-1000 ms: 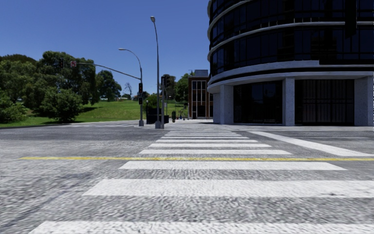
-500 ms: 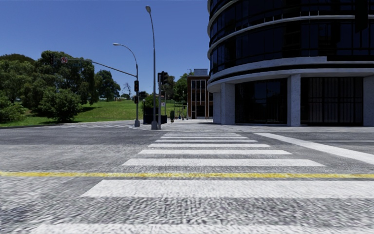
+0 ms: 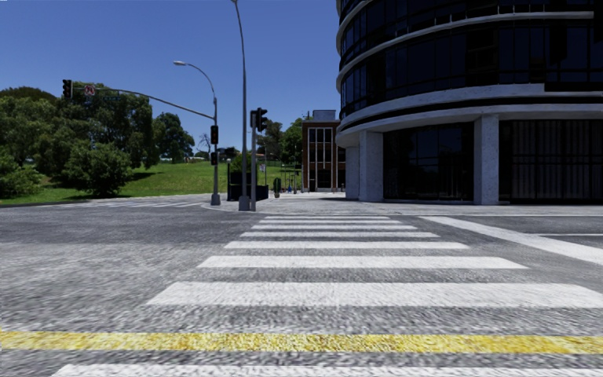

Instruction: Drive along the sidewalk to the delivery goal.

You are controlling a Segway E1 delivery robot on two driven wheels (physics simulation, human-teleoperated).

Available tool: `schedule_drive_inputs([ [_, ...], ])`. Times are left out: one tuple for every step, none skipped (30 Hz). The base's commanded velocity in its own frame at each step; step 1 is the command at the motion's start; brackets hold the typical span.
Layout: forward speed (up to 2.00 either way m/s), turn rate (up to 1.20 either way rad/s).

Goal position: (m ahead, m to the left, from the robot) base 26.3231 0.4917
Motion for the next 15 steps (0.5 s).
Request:
schedule_drive_inputs([
  [2.0, 0.0],
  [2.0, 0.0],
  [2.0, -0.06],
  [2.0, -0.17],
  [2.0, -0.21],
  [2.0, -0.21],
  [2.0, -0.22],
  [2.0, -0.22],
  [2.0, -0.22],
  [2.0, -0.22],
  [2.0, -0.13],
  [2.0, 0.0],
  [2.0, 0.0],
  [2.0, 0.0],
  [2.0, 0.0],
])
